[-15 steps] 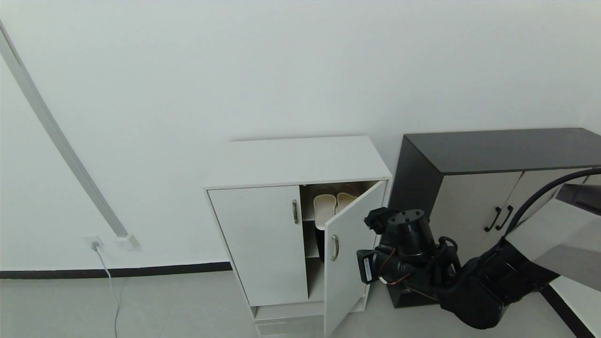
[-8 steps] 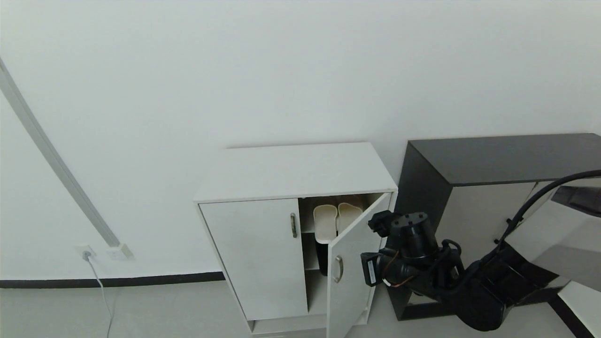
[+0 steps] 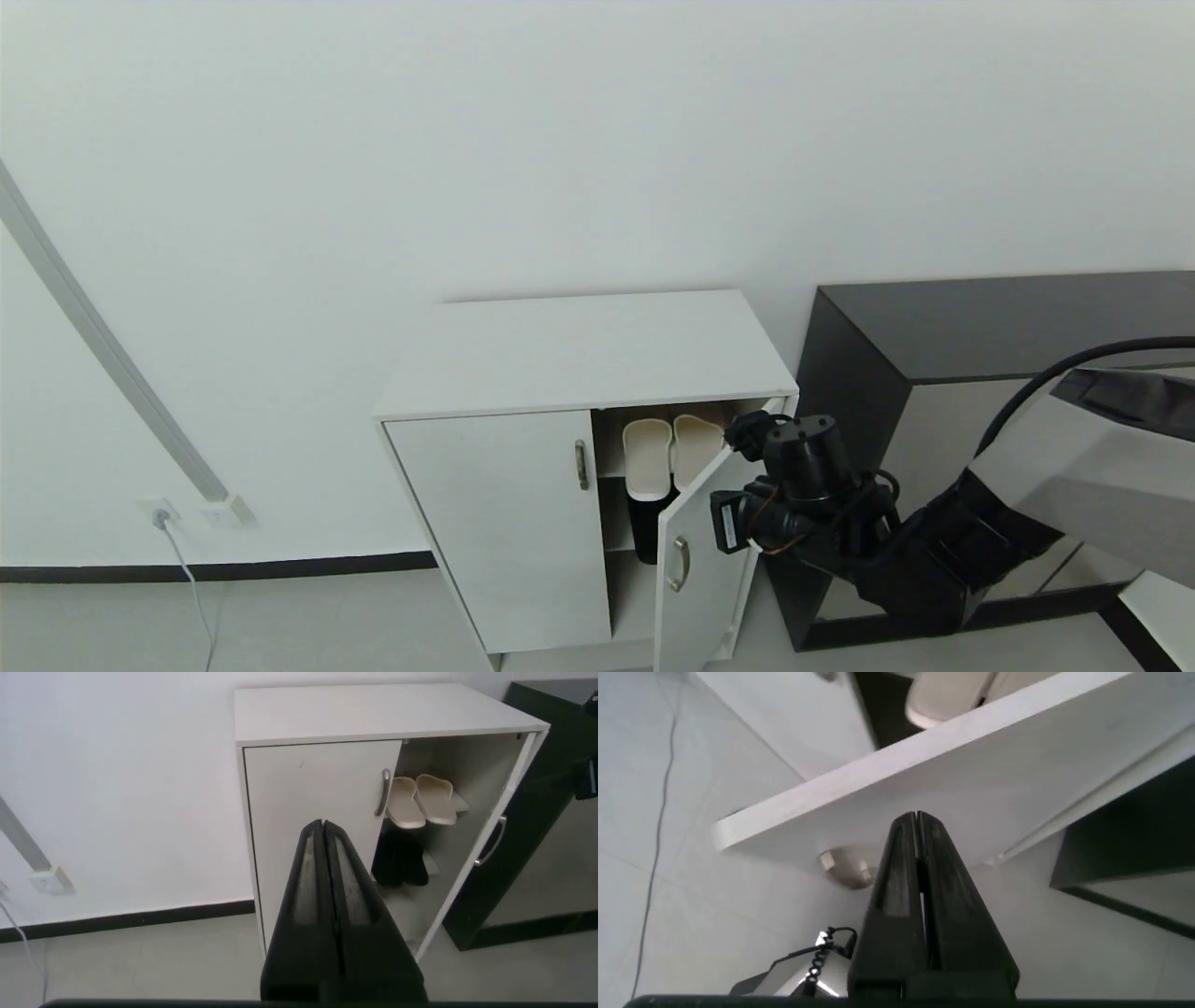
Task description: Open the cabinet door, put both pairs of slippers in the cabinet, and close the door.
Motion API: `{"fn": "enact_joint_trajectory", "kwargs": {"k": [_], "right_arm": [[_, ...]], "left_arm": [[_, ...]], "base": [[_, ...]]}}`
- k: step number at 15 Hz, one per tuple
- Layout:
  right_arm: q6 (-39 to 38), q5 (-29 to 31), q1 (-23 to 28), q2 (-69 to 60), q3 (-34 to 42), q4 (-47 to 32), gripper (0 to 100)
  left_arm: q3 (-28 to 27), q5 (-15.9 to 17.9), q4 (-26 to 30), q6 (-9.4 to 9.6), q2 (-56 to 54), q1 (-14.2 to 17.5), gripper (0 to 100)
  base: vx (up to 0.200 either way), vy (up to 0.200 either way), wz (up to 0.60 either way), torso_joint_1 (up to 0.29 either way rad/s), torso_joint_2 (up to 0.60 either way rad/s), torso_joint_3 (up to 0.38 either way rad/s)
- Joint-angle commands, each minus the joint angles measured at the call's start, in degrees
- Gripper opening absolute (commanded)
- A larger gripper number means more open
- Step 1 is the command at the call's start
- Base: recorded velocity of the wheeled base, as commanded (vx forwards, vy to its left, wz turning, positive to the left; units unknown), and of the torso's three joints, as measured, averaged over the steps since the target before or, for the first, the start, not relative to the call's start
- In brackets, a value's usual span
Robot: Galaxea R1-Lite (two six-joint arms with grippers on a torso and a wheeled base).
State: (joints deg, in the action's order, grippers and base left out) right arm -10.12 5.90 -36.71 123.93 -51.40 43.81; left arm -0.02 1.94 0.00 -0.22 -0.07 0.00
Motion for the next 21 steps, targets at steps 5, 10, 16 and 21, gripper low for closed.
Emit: {"fn": "enact_joint_trajectory", "kwargs": {"k": [5,10,16,21], "right_arm": [[0.01,-0.01,3.48,7.64,-8.37,0.04,0],[0.10,-0.01,5.77,12.83,-15.05,0.04,0],[0.10,0.08,7.53,17.84,-23.31,-0.66,0],[0.10,0.08,8.14,20.04,-27.88,-3.21,0]], "left_arm": [[0.02,0.00,0.00,-0.04,0.07,0.00,0],[0.02,0.00,0.00,-0.04,0.07,0.00,0],[-0.06,0.00,0.00,-0.04,0.07,0.00,0],[-0.06,-0.09,0.00,-0.13,0.07,0.00,0]], "base": [[0.000,0.000,0.00,0.000,0.00,0.000],[0.000,0.000,0.00,0.000,0.00,0.000],[0.000,0.000,0.00,0.000,0.00,0.000],[0.000,0.000,0.00,0.000,0.00,0.000]]}}
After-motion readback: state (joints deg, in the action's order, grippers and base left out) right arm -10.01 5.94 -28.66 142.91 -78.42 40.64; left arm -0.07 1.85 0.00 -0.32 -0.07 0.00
